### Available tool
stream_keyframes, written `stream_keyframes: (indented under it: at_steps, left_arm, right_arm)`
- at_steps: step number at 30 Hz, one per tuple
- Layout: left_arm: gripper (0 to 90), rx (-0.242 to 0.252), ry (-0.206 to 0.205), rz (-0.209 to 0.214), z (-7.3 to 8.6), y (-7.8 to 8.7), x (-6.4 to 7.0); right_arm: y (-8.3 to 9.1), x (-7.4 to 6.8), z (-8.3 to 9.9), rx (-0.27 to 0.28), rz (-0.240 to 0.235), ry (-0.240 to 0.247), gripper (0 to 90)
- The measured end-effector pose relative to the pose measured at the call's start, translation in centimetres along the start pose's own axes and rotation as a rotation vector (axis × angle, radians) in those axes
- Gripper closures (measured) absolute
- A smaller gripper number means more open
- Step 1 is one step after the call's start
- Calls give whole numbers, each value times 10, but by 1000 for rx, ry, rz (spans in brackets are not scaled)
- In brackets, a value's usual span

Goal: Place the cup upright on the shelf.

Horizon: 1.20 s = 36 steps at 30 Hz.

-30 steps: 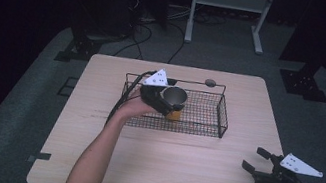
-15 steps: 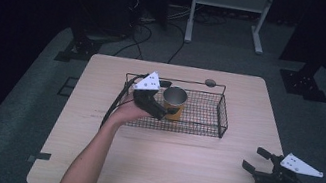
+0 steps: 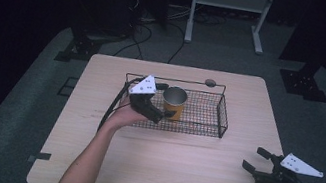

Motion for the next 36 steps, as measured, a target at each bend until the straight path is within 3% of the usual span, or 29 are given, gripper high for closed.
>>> stream_keyframes:
  at_steps: [36]
  left_arm:
    - [14, 37, 8, -22, 6, 30, 36]
  right_arm:
    - [0, 0, 0, -1, 1, -2, 136]
Point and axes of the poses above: each handheld gripper's, and its own axes: y roughly backward along the jaws, z roughly out of its underside, x roughly to its right, the point moved 2 cm from there along -y, roughly forward along the jaws, and after that the axes turned 14 degrees about -y, right-handed, at the moved point
